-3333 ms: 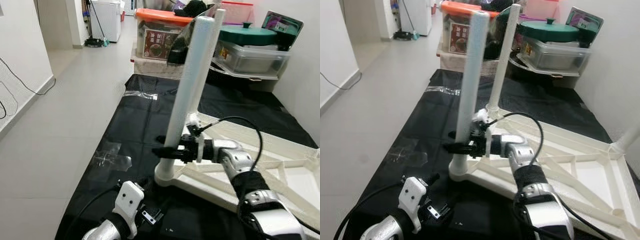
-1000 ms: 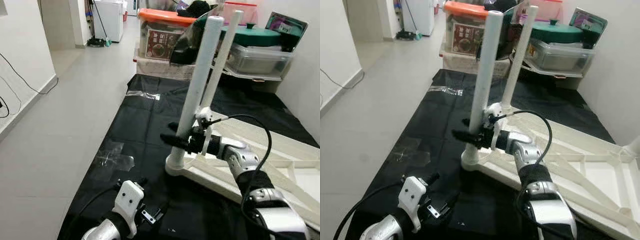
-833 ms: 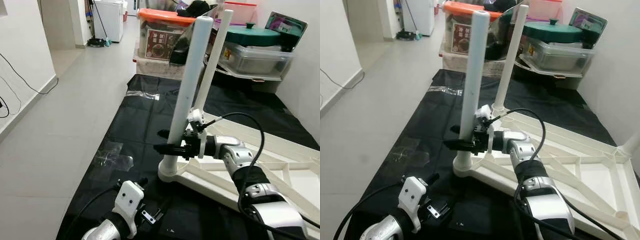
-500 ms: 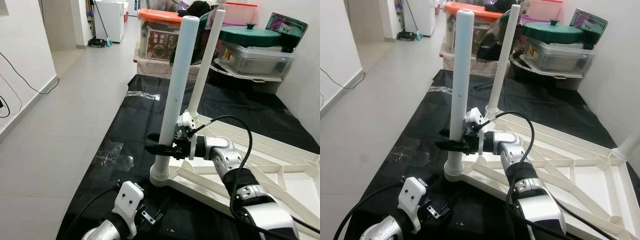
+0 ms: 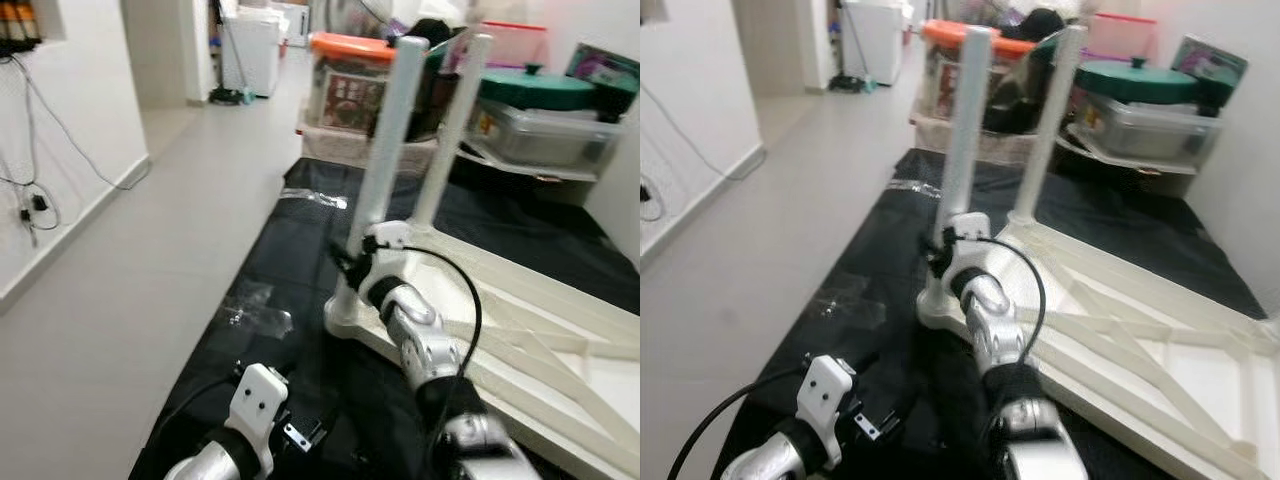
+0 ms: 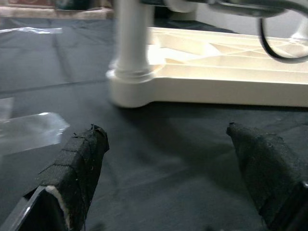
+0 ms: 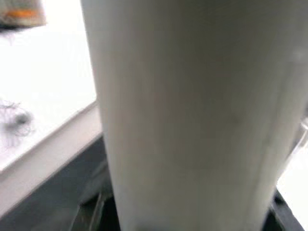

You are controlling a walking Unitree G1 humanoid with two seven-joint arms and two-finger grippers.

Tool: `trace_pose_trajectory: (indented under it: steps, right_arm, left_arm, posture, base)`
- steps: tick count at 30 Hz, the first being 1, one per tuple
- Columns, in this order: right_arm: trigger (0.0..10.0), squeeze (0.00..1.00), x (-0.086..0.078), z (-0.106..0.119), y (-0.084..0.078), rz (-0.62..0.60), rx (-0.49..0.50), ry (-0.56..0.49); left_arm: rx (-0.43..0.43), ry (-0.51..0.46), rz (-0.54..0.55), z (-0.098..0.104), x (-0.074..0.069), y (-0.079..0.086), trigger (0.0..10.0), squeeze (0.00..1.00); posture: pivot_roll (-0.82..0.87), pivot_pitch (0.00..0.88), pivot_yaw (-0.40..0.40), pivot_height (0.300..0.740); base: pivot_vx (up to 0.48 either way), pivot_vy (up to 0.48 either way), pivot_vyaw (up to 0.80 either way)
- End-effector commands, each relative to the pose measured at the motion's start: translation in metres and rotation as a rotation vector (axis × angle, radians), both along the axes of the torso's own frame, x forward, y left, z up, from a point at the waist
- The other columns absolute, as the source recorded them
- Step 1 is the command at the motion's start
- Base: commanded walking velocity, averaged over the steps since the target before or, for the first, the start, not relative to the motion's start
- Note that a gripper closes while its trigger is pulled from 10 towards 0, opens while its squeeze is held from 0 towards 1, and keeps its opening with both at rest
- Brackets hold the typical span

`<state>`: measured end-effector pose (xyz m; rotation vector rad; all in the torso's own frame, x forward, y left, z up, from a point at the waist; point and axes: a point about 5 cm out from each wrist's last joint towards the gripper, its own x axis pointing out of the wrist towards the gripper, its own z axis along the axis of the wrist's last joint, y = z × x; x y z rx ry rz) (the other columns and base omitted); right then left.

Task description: Building children table

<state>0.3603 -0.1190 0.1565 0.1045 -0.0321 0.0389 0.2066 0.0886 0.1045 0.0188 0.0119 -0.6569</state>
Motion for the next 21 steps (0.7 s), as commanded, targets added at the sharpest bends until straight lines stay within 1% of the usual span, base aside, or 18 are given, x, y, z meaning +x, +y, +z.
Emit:
trace_pose_trajectory:
  steps: [1, 2, 3, 4, 5, 7, 8, 9, 10, 11, 12, 13, 17, 18, 19, 20, 21]
  right_arm:
    - [0.0, 0.0, -0.016, -0.021, -0.026, -0.254, 0.064, 0.094]
    - [0.0, 0.0, -0.02, -0.022, -0.02, -0.279, 0.089, 0.106]
    - [0.0, 0.0, -0.02, -0.022, -0.02, -0.279, 0.089, 0.106]
    - [0.0, 0.0, -0.022, -0.023, -0.016, -0.294, 0.104, 0.114]
    - [0.0, 0.0, -0.022, -0.023, -0.016, -0.294, 0.104, 0.114]
    - [0.0, 0.0, -0.023, -0.021, -0.006, -0.309, 0.118, 0.114]
    - [0.0, 0.0, -0.023, -0.021, -0.006, -0.309, 0.118, 0.114]
    - [3.6, 0.0, -0.023, -0.021, 0.0, -0.293, 0.108, 0.112]
    - [3.6, 0.0, -0.023, -0.021, 0.0, -0.293, 0.108, 0.112]
    - [10.0, 0.0, -0.021, -0.021, 0.006, -0.244, 0.105, 0.108]
    - [10.0, 1.0, -0.021, -0.019, 0.011, -0.191, 0.117, 0.092]
    - [10.0, 1.0, -0.021, -0.018, 0.017, -0.134, 0.124, 0.082]
    - [10.0, 1.0, -0.02, -0.014, 0.019, -0.111, 0.113, 0.063]
    - [10.0, 0.0, -0.013, -0.007, 0.017, -0.003, 0.157, 0.02]
    - [10.0, 0.0, -0.013, -0.007, 0.017, -0.003, 0.157, 0.02]
    - [10.0, 0.0, -0.009, -0.004, 0.016, 0.06, 0.185, 0.002]
    - [10.0, 0.0, -0.009, -0.004, 0.016, 0.06, 0.185, 0.002]
  left_arm:
    - [0.004, 0.022, -0.008, -0.004, -0.001, 0.0, 10.0, 0.0]
    - [0.005, 0.023, -0.008, -0.004, -0.001, 0.0, 10.0, 0.0]
    - [0.005, 0.023, -0.008, -0.004, -0.001, 0.0, 10.0, 0.0]
    - [0.005, 0.023, -0.008, -0.004, -0.001, 0.0, 10.0, 0.0]
    - [0.005, 0.023, -0.008, -0.004, -0.001, 0.0, 10.0, 0.0]
    - [0.005, 0.023, -0.009, -0.004, -0.001, 0.0, 10.0, 0.0]
    - [0.005, 0.023, -0.009, -0.004, -0.001, 0.0, 10.0, 0.0]
    - [0.004, 0.023, -0.009, -0.004, -0.001, -0.001, 10.0, 0.0]
    - [0.004, 0.023, -0.009, -0.004, -0.001, -0.001, 10.0, 0.0]
    - [0.004, 0.023, -0.009, -0.003, -0.001, -0.001, 10.0, 0.0]
    - [0.003, 0.022, -0.009, -0.003, -0.001, -0.001, 10.0, 0.0]
    - [0.003, 0.022, -0.008, -0.003, 0.0, -0.001, 10.0, 0.0]
    - [0.002, 0.021, -0.007, -0.003, 0.0, -0.001, 10.0, 0.0]
    - [0.003, 0.021, -0.005, -0.003, 0.0, -0.001, 10.0, 0.0]
    - [0.003, 0.021, -0.005, -0.003, 0.0, -0.001, 10.0, 0.0]
    - [0.002, 0.02, -0.004, -0.003, 0.0, -0.001, 10.0, 0.0]
    - [0.002, 0.02, -0.004, -0.003, 0.0, -0.001, 10.0, 0.0]
  posture:
    - [0.24, 0.0, -0.124, 0.74]
    - [0.24, 0.0, -0.123, 0.74]
    - [0.24, 0.0, -0.123, 0.74]
    - [0.24, 0.0, -0.121, 0.74]
    - [0.24, 0.0, -0.121, 0.74]
    - [0.24, 0.0, -0.123, 0.74]
    - [0.24, 0.0, -0.123, 0.74]
    - [0.24, 0.0, -0.123, 0.74]
    - [0.24, 0.0, -0.123, 0.74]
    - [0.23, 0.0, -0.124, 0.74]
    - [0.24, 0.0, -0.124, 0.74]
    - [0.24, 0.0, -0.126, 0.74]
    - [0.24, 0.0, -0.125, 0.74]
    - [0.24, 0.0, -0.125, 0.74]
    - [0.24, 0.0, -0.125, 0.74]
    - [0.24, 0.0, -0.125, 0.74]
    - [0.24, 0.0, -0.125, 0.74]
  base:
    - [0.0, 0.0, 0.0]
    - [0.0, 0.0, 0.0]
    - [0.0, 0.0, 0.0]
    - [0.0, 0.0, 0.0]
    - [0.0, 0.0, 0.0]
    - [0.0, 0.0, 0.0]
    - [0.0, 0.0, 0.0]
    - [0.0, 0.0, 0.0]
    - [0.0, 0.0, 0.0]
    - [0.0, 0.0, 0.0]
    - [0.0, 0.0, 0.0]
    - [0.0, 0.0, 0.0]
    - [0.0, 0.0, 0.0]
    - [0.0, 0.0, 0.0]
    - [0.0, 0.0, 0.0]
    - [0.0, 0.0, 0.0]
    - [0.0, 0.0, 0.0]
